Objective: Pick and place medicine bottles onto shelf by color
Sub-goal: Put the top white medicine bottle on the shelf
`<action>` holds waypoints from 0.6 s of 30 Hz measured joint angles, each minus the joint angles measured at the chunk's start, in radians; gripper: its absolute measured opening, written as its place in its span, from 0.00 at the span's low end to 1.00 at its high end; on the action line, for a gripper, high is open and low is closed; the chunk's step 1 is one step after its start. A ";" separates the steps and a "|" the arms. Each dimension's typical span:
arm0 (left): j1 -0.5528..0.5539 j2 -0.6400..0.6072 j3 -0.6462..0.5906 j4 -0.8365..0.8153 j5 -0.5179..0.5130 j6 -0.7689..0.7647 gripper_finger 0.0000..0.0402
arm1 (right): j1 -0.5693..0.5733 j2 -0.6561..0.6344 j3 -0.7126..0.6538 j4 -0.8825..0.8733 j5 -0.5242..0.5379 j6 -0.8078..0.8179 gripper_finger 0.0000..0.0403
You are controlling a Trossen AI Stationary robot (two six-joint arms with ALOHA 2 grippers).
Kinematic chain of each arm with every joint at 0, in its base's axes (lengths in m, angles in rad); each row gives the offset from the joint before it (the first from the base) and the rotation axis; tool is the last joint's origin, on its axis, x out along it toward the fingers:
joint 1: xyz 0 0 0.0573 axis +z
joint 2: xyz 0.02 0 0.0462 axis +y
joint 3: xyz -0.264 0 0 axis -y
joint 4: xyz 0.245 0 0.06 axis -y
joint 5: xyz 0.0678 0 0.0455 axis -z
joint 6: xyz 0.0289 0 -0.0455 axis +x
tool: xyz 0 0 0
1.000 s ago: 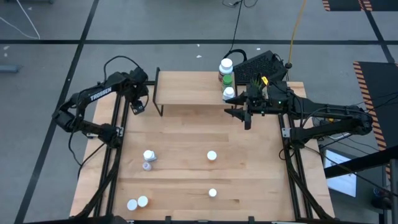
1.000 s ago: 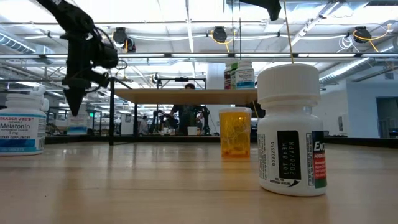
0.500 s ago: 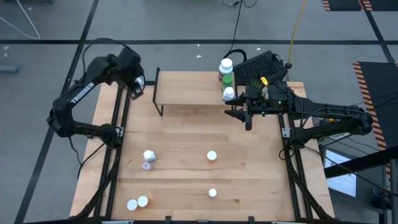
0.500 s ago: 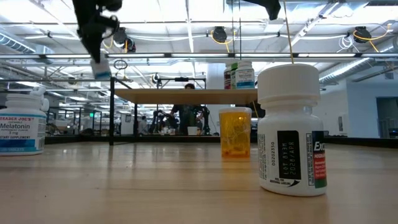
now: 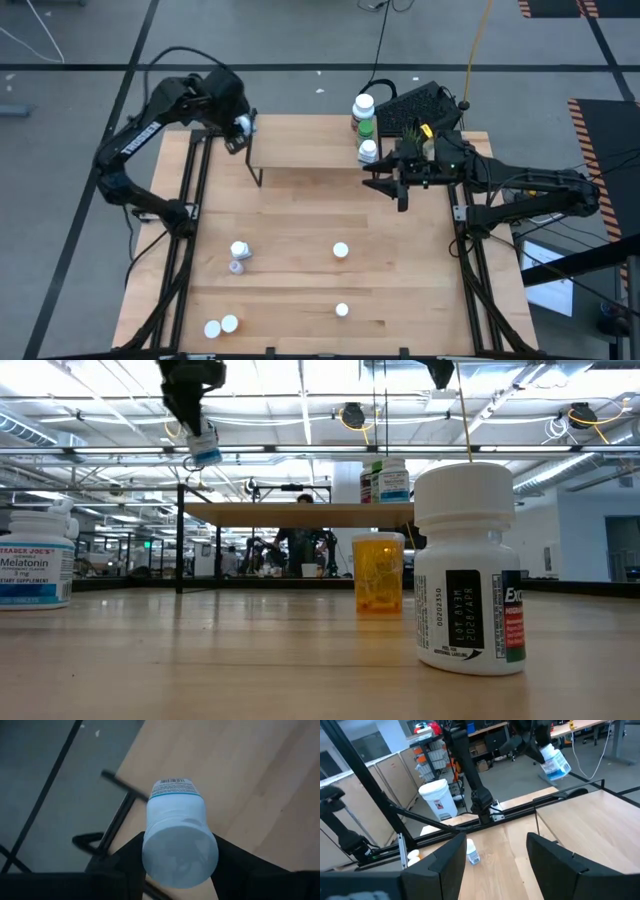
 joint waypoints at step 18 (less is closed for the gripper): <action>-0.148 0.429 0.477 0.007 0.071 0.032 0.46 | 0.001 -0.079 0.000 -0.050 0.035 0.006 0.50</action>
